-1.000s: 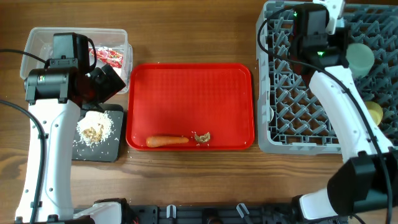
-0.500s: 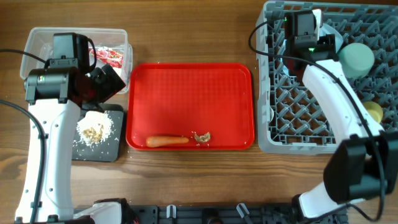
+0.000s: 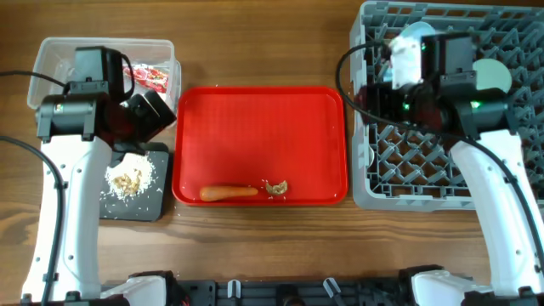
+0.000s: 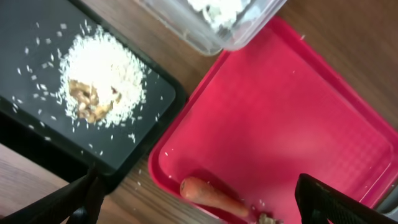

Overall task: Sort waste into correct bins and load items into the dishwasher rack
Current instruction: 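Reach the left gripper to the orange carrot on the red tray and grasp it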

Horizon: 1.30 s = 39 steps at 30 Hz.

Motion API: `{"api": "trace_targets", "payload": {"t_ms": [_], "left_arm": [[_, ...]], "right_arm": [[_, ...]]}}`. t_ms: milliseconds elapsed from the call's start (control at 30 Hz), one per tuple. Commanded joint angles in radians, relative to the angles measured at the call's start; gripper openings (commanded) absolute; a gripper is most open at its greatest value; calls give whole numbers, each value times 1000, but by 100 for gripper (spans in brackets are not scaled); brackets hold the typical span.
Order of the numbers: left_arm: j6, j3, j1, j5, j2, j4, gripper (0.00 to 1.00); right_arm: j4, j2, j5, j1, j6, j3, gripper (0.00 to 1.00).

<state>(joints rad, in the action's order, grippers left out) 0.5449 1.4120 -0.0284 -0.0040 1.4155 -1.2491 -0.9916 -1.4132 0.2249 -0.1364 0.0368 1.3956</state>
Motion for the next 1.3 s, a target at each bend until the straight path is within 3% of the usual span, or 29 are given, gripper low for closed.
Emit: {"api": "trace_targets", "payload": {"t_ms": [0, 100, 233, 367, 500, 1067, 1267], "left_arm": [[78, -79, 48, 128, 6, -5, 100], [265, -162, 96, 219, 6, 14, 100], [499, -301, 190, 224, 6, 91, 100], [625, -438, 282, 219, 6, 261, 100], [657, -513, 353, 191, 21, 420, 100], [758, -517, 414, 159, 190, 458, 100], [758, -517, 414, 51, 210, 491, 100]], "right_arm": [[-53, -8, 6, -4, -11, -3, 85], [-64, -8, -15, -4, -11, -3, 86], [-64, -8, -15, -4, -11, -3, 86], [-64, -8, -15, -4, -11, -3, 86], [-64, -8, -15, -4, -11, -3, 86], [-64, -8, -22, -4, -11, -3, 87], [-66, -8, -22, -4, -11, -3, 87]]}}
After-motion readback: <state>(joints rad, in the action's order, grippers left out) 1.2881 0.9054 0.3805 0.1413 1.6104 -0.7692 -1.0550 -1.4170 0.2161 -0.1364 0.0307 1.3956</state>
